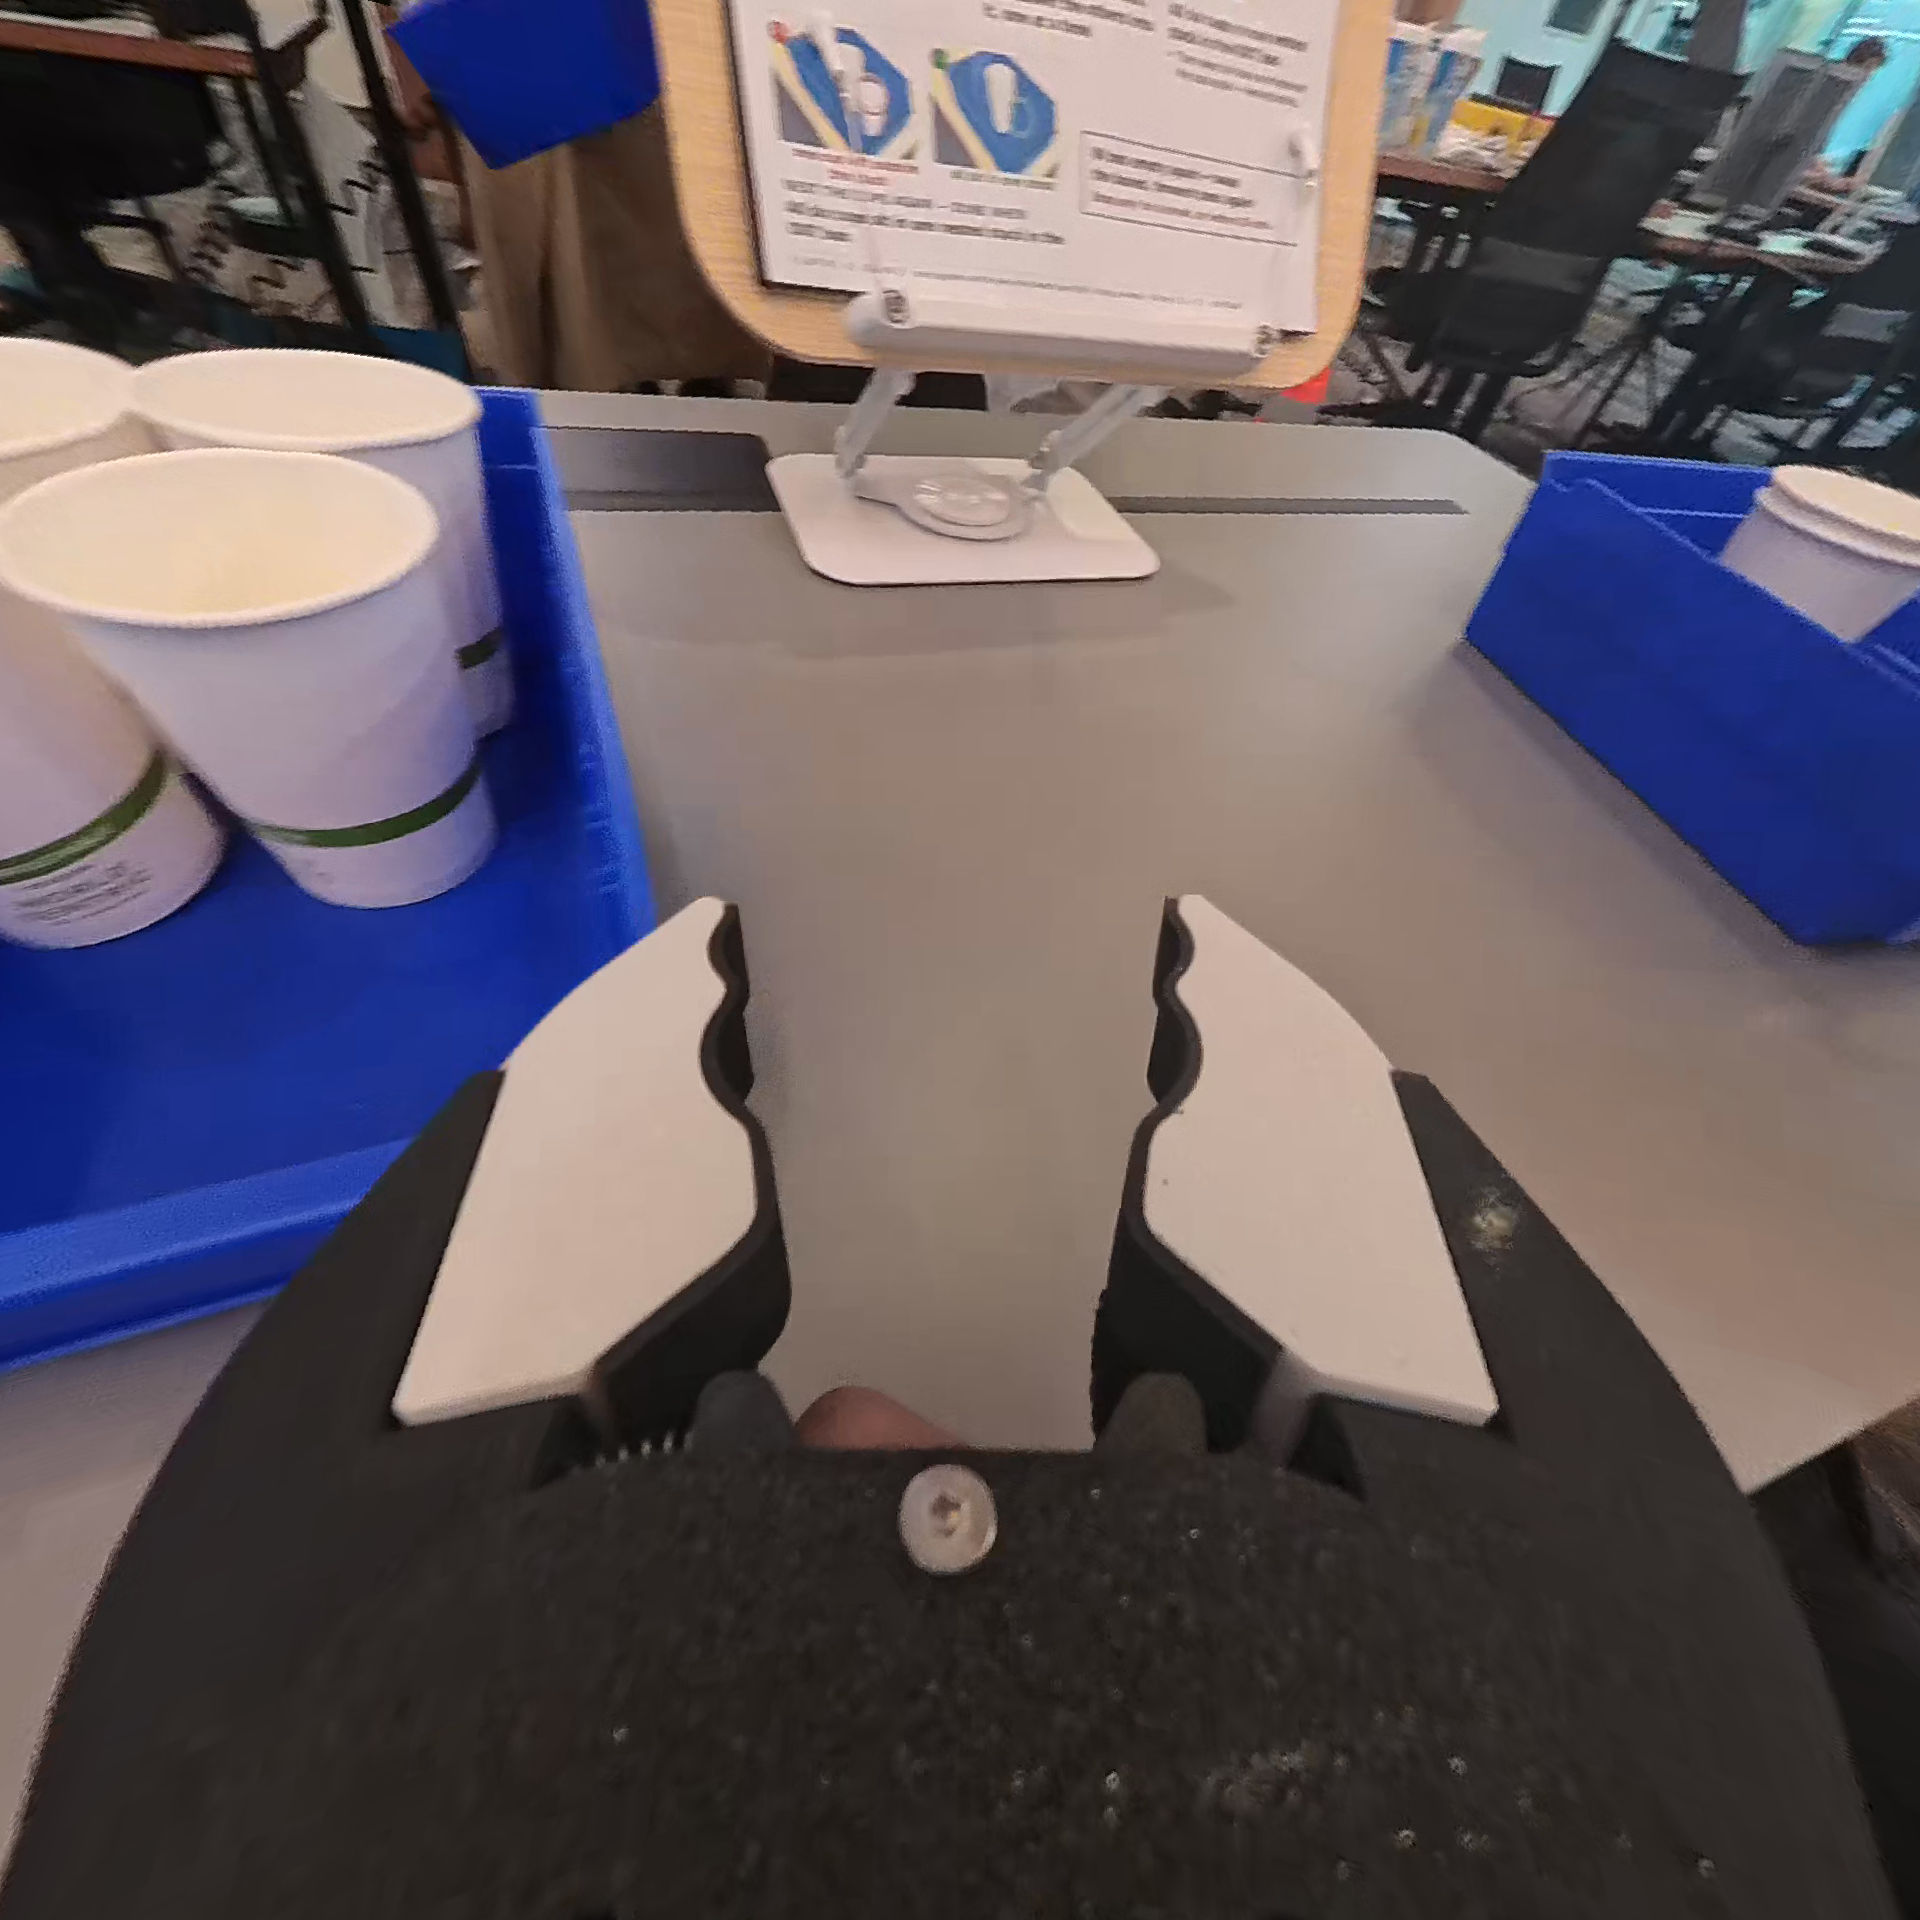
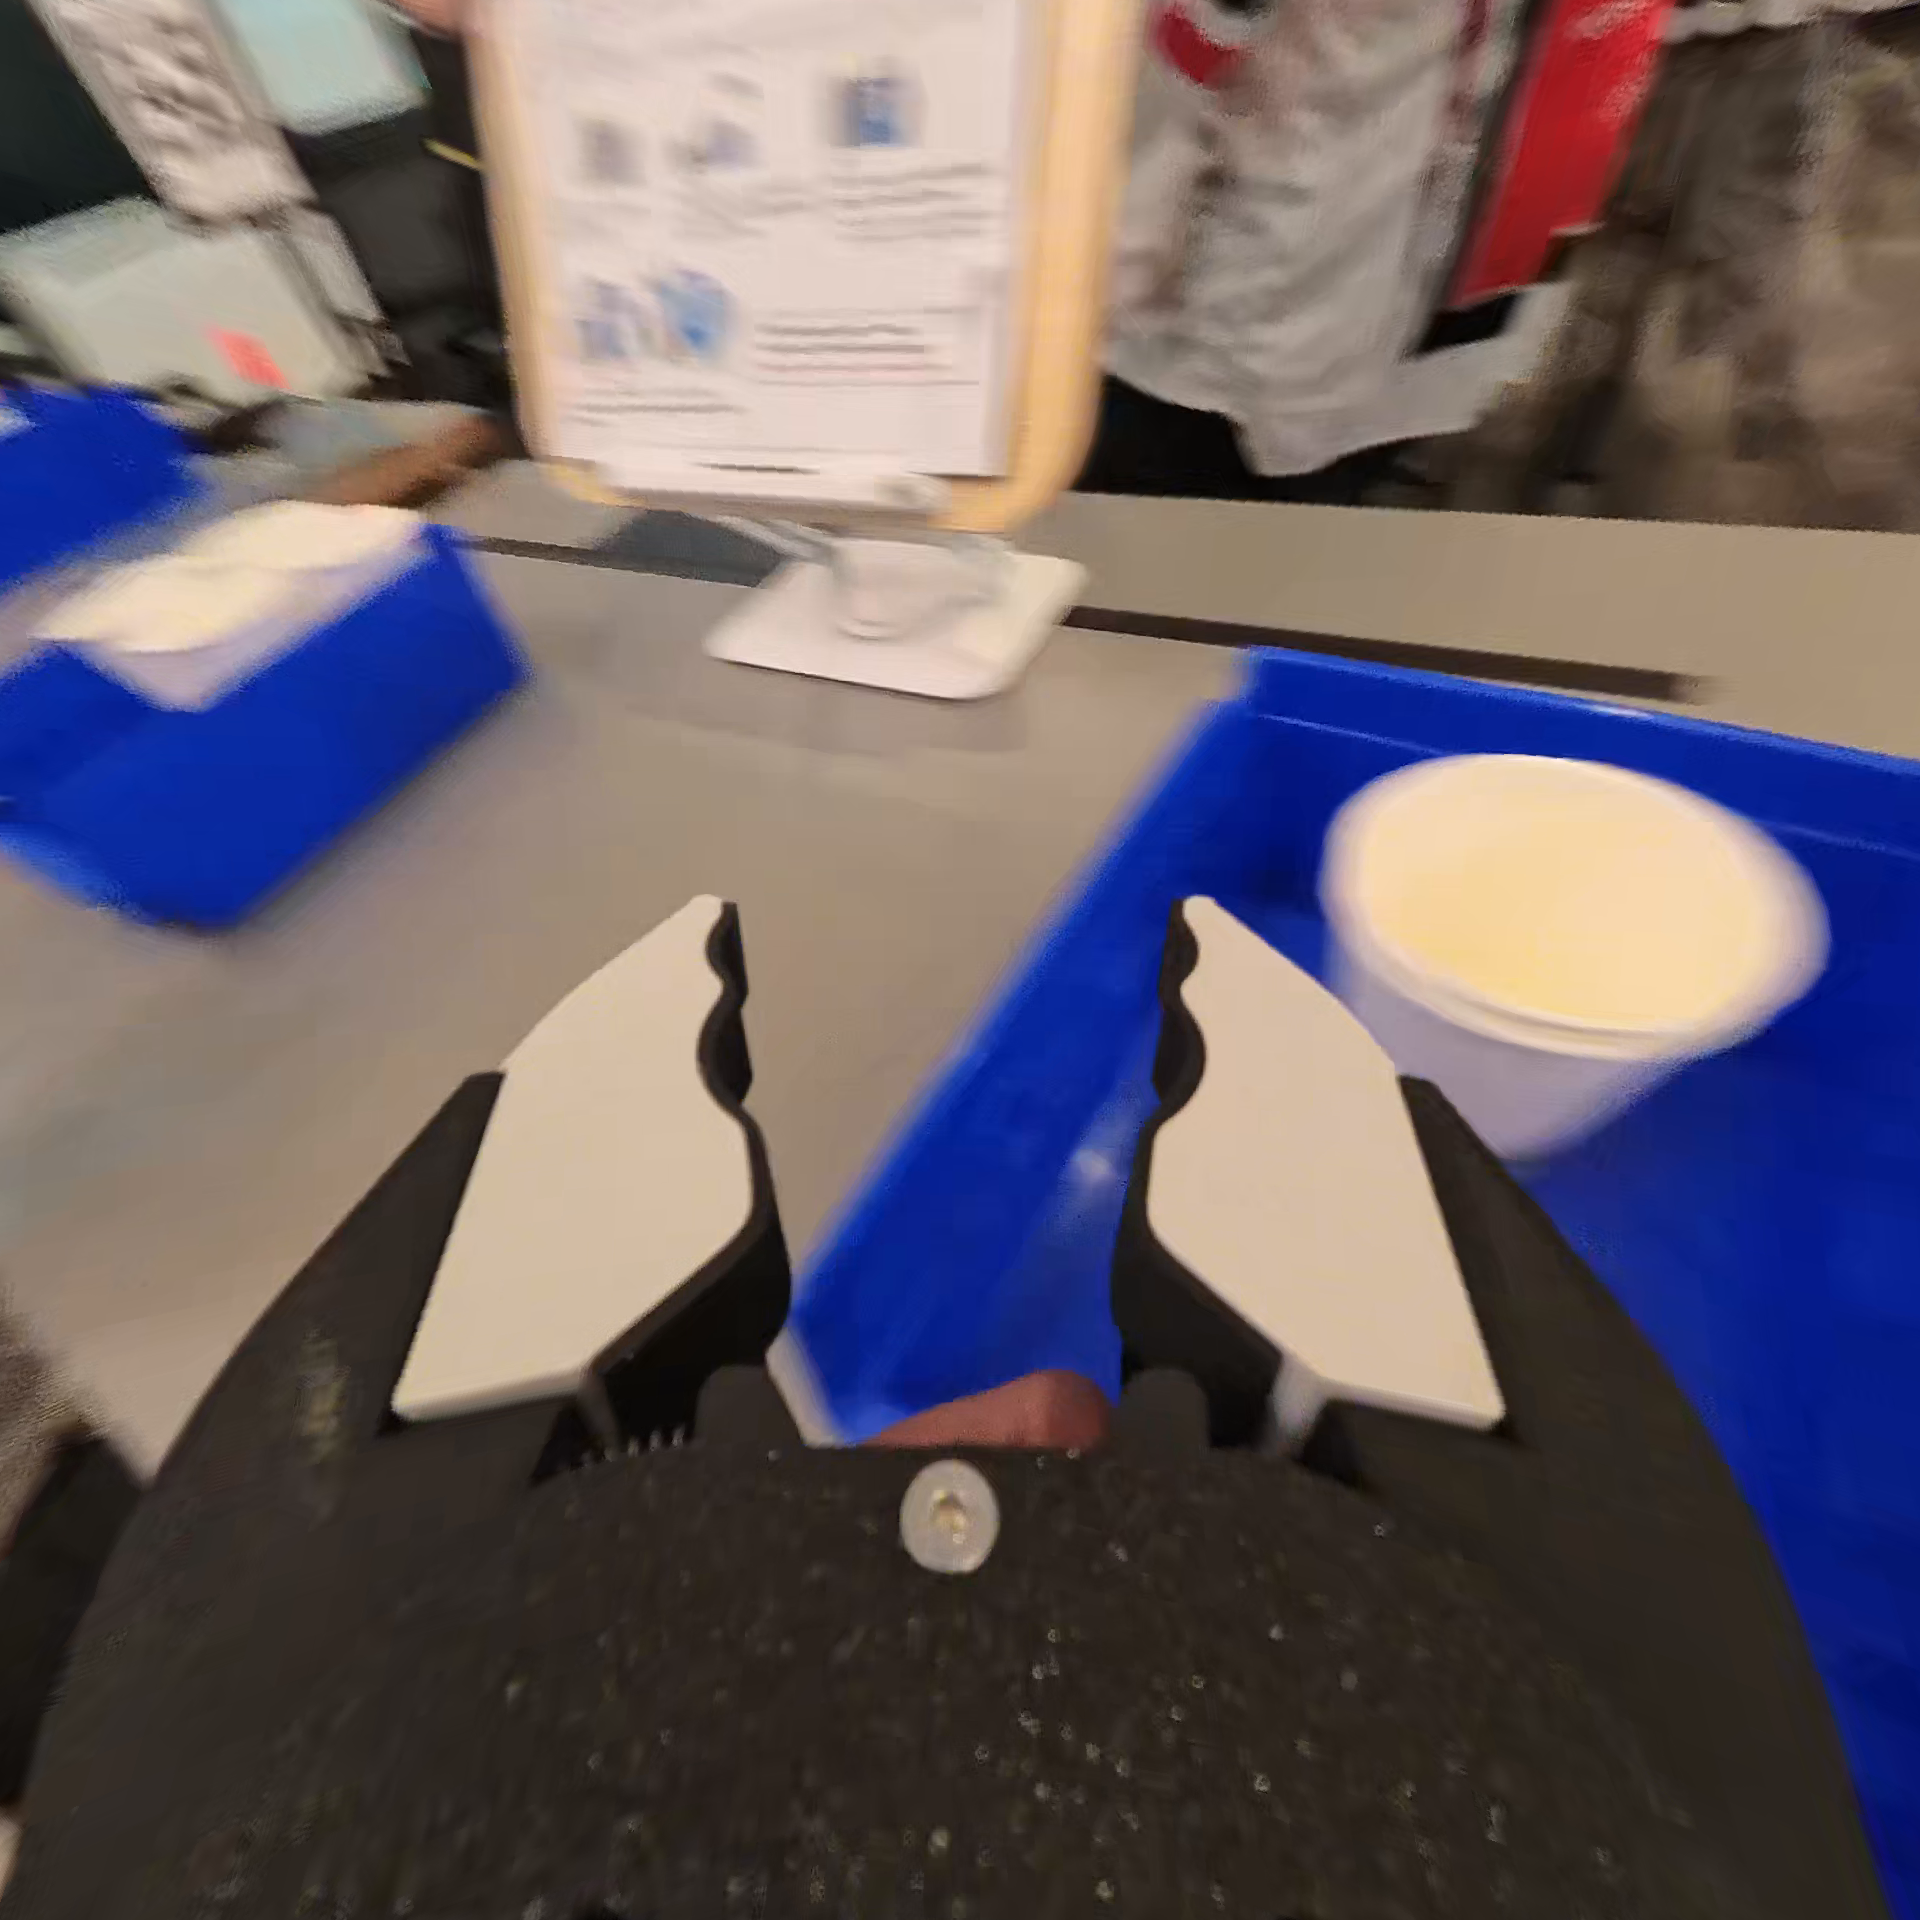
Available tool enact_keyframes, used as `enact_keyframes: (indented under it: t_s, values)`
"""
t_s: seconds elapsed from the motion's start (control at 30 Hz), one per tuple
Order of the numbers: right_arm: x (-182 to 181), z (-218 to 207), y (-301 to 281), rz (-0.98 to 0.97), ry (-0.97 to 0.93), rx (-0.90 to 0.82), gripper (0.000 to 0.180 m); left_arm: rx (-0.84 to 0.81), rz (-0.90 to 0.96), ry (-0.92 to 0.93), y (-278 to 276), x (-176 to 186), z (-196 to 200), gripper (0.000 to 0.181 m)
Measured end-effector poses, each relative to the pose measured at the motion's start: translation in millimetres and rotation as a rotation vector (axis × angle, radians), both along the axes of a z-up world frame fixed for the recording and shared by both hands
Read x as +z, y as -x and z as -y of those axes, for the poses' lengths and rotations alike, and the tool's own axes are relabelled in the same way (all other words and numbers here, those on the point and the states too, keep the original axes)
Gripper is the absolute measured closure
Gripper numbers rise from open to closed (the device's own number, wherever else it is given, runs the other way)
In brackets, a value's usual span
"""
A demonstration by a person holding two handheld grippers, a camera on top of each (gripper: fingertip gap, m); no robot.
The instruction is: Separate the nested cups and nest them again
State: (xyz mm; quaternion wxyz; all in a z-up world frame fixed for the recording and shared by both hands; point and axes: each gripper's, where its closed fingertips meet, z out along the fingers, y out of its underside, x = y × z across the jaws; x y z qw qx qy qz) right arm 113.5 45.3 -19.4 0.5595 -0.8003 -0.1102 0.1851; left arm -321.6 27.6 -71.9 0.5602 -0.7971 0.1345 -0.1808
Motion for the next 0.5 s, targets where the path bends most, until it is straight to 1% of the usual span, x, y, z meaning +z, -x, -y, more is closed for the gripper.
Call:
enact_keyframes:
  t_s: [0.07, 0.13, 0.23, 0.3, 0.37, 0.5]
  values:
    - [-5, 22, 61, -0.050, -0.014, 0.154, 0.101, 0.062, -0.016, -0.009, 17, 0, 0, 0.106]
    - [-14, 38, 113, -0.083, -0.038, 0.261, 0.103, 0.119, -0.042, -0.018, 33, -1, 0, 0.106]
    - [-39, 60, 178, -0.150, 0.009, 0.442, 0.103, 0.197, -0.075, -0.023, 57, -1, 0, 0.106]
    - [-57, 66, 203, -0.159, 0.046, 0.505, 0.104, 0.255, -0.081, -0.019, 75, -3, -3, 0.106]
    - [-72, 68, 217, -0.135, 0.081, 0.530, 0.105, 0.328, -0.094, -0.007, 98, -6, -11, 0.106]
    - [-79, 74, 233, -0.151, 0.093, 0.567, 0.106, 0.429, -0.098, 0.034, 139, -9, -42, 0.101]
